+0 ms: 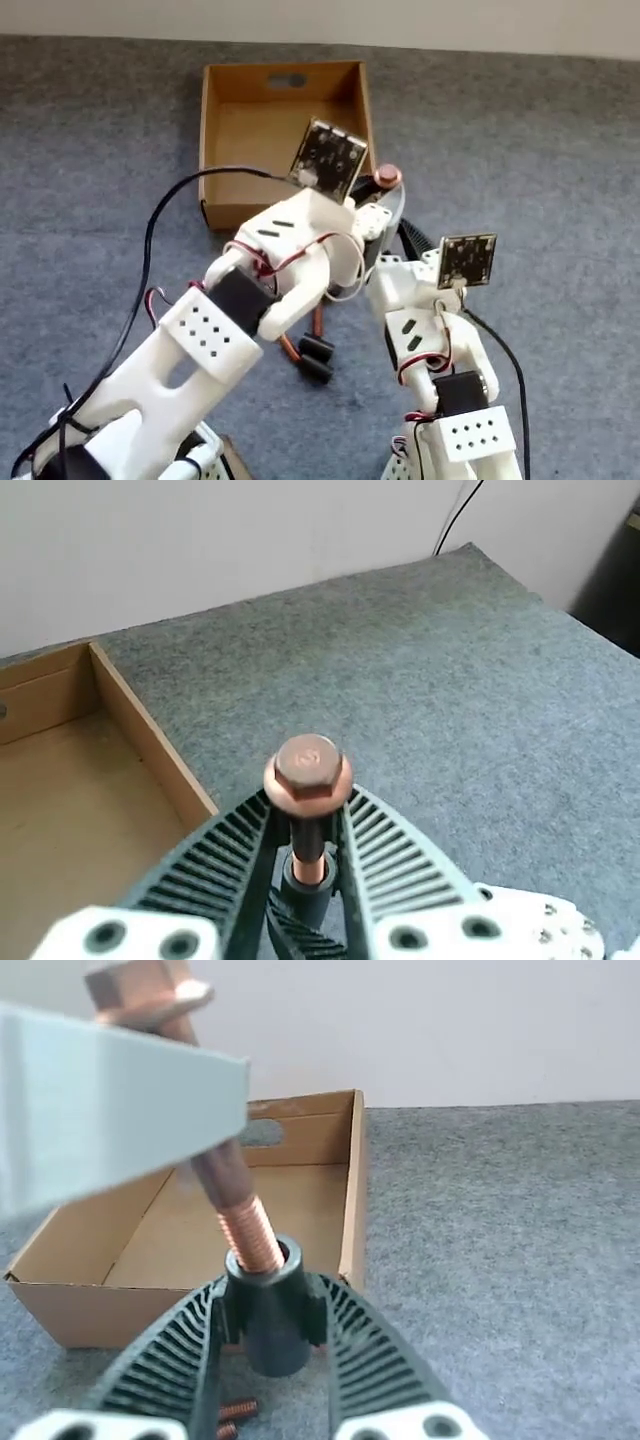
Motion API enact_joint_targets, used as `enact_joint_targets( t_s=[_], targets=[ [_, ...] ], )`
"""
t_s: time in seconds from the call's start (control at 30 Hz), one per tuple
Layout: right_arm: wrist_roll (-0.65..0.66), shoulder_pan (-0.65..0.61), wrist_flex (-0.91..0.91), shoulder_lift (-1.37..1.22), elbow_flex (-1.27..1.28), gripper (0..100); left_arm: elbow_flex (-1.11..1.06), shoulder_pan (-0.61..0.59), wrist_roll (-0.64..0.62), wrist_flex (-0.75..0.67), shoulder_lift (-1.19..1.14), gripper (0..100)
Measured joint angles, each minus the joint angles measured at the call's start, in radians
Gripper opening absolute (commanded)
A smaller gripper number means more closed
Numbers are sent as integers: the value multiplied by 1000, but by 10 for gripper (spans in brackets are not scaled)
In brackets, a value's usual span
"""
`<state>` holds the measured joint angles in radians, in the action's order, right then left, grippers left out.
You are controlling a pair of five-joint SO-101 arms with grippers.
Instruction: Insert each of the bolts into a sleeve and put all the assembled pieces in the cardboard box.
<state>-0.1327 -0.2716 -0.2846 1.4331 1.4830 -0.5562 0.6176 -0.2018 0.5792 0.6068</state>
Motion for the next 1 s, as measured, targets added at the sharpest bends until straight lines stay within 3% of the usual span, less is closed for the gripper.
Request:
enact_joint_targets(
  t_s=[0.23, 0.8, 1.0],
  targets=[
    [48, -34, 0, 0, 0, 6, 284, -2, 2, 307, -183, 9],
    [60, -54, 0, -2, 0, 6, 305, -32, 0, 339, -212, 9],
    [60, -54, 0, -2, 0, 6, 408, -34, 3, 433, -304, 9]
  ],
)
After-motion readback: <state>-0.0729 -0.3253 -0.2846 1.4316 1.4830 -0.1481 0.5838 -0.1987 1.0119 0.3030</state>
